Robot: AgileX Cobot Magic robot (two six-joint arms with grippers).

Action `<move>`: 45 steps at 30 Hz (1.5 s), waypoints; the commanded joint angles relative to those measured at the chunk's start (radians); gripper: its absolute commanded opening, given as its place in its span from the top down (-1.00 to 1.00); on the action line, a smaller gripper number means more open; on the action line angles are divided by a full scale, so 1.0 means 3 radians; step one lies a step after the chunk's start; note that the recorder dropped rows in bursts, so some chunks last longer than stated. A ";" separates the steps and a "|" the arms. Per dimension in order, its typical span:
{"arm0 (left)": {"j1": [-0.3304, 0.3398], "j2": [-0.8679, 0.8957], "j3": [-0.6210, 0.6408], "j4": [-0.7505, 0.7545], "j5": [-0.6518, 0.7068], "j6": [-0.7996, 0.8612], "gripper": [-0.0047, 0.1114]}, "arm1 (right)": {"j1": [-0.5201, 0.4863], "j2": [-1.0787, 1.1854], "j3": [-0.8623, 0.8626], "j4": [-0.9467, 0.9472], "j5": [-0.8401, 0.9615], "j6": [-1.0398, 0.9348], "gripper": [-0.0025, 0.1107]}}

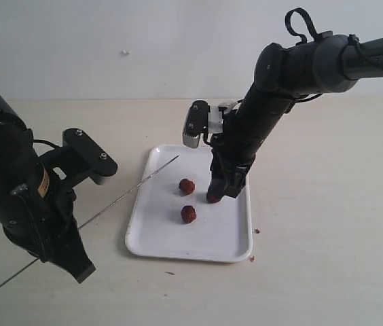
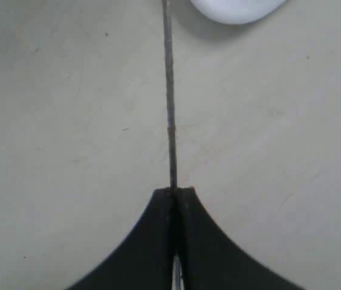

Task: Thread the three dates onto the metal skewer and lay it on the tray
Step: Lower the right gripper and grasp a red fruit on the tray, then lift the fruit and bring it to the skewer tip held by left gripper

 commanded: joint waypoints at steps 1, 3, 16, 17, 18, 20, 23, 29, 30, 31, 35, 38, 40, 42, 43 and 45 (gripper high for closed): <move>-0.0016 -0.0030 0.0013 -0.0004 -0.0022 -0.0012 0.92 | 0.0068 0.0070 -0.0032 -0.0054 -0.0052 0.0008 -0.10; -0.0016 -0.0030 0.0013 -0.0004 -0.0022 -0.0012 0.92 | 0.0068 0.0091 -0.0032 -0.0048 -0.0052 0.0016 -0.10; -0.0016 -0.0030 0.0013 -0.0004 -0.0022 -0.0012 0.92 | 0.0068 0.0210 -0.0032 -0.0120 -0.0074 0.0170 -0.09; -0.0016 -0.0030 0.0013 -0.0004 -0.0022 -0.0012 0.92 | 0.0068 0.0210 -0.0032 -0.0119 -0.0074 0.0170 -0.08; -0.0016 -0.0030 0.0013 -0.0004 -0.0022 -0.0012 0.92 | 0.0068 0.0210 -0.0032 -0.0109 -0.0074 0.0170 -0.04; -0.0016 -0.0030 0.0013 -0.0004 -0.0022 -0.0012 0.92 | 0.0068 0.0210 -0.0032 -0.0109 -0.0074 0.0170 0.07; -0.0016 -0.0030 0.0013 -0.0004 -0.0022 -0.0012 0.92 | 0.0068 0.0210 -0.0032 -0.0130 -0.0074 0.0170 0.27; -0.0016 -0.0030 0.0013 -0.0004 -0.0022 -0.0012 0.92 | 0.0068 0.0210 -0.0032 -0.0130 -0.0074 0.0262 0.45; -0.0016 -0.0030 0.0013 -0.0004 -0.0022 -0.0012 0.92 | 0.0068 0.0203 -0.0032 -0.0130 -0.0081 0.0314 0.45; -0.0016 -0.0030 0.0013 -0.0004 -0.0022 -0.0012 0.92 | 0.0068 0.0188 -0.0032 -0.0130 -0.0089 0.0342 0.45; -0.0016 -0.0030 0.0013 -0.0004 -0.0039 -0.0012 0.92 | 0.0068 0.0079 -0.0054 -0.0130 -0.0099 0.0499 0.45; -0.0016 -0.0030 0.0013 -0.0004 -0.0093 -0.0012 0.92 | 0.0068 -0.0034 -0.0156 -0.0135 -0.0053 0.0744 0.45; -0.0016 -0.0030 0.0013 -0.0004 -0.0133 -0.0012 0.92 | 0.0068 -0.0097 -0.0233 -0.0135 0.0028 0.0870 0.45; -0.0016 -0.0030 0.0013 0.0003 -0.0187 0.0001 0.92 | 0.0068 -0.0146 -0.0351 -0.0110 0.0211 0.0948 0.45; -0.0016 -0.0030 0.0013 0.0014 -0.0217 0.0009 0.92 | 0.0060 -0.0165 -0.0417 -0.0075 0.0316 0.0998 0.45; -0.0016 -0.0030 0.0013 0.0069 -0.0266 0.0009 0.92 | 0.0025 -0.0171 -0.0565 0.0039 0.0532 0.1052 0.45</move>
